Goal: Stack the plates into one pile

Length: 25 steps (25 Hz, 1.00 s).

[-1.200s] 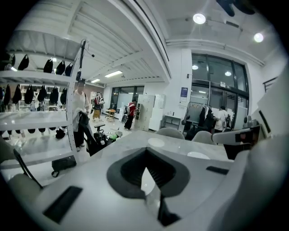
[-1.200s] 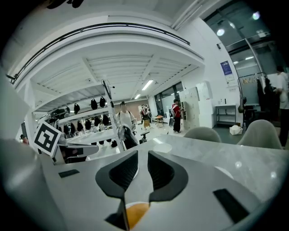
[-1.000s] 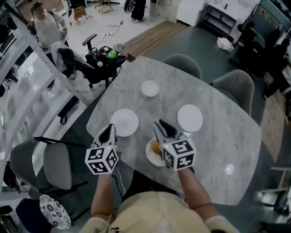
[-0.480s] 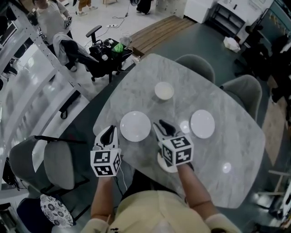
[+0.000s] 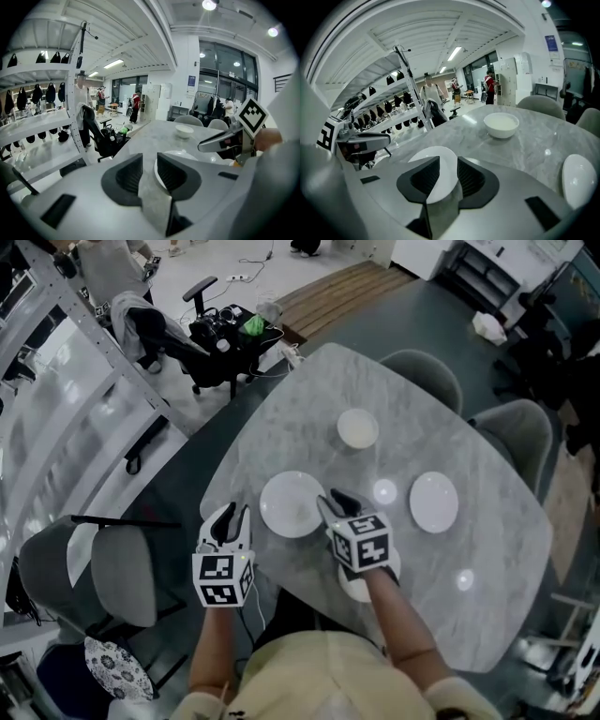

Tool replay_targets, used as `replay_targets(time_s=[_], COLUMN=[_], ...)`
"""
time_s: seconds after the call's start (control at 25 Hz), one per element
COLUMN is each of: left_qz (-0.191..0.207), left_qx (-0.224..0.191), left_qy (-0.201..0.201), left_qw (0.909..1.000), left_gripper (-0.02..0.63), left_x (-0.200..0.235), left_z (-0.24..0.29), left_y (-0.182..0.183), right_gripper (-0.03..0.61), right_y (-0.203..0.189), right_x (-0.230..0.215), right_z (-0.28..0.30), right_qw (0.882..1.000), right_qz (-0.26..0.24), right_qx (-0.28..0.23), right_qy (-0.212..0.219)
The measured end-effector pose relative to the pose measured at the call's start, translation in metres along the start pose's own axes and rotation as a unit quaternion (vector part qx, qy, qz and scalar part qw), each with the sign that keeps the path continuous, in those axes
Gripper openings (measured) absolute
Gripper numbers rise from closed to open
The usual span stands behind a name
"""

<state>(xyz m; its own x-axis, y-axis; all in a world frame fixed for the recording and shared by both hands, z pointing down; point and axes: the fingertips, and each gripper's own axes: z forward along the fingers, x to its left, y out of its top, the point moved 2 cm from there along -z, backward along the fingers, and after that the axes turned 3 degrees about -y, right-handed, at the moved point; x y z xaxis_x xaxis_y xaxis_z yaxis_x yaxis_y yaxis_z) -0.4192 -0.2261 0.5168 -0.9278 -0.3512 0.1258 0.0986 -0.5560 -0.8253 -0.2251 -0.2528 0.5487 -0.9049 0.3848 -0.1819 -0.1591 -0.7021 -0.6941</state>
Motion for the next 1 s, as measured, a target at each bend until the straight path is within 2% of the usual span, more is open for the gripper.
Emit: replay_targets(time_s=[0.52,1.0], left_qz=[-0.016,-0.018], left_qx=[0.041,0.047], left_qy=[-0.022,-0.037], left_qw=[0.9988,0.9980], left_gripper=[0.081,0.081], left_x=[0.003,-0.001], left_z=[0.015,0.023], left_y=[-0.023,-0.025], right_gripper=[0.097,0.097], right_y=[-0.025,-0.032], right_x=[-0.008,-0.010], right_z=[0.036,0.042], right_qw=[0.997,0.996], right_qz=[0.008,0.016], right_qx=[0.073,0.080], right_qy=[-0.014,-0.024])
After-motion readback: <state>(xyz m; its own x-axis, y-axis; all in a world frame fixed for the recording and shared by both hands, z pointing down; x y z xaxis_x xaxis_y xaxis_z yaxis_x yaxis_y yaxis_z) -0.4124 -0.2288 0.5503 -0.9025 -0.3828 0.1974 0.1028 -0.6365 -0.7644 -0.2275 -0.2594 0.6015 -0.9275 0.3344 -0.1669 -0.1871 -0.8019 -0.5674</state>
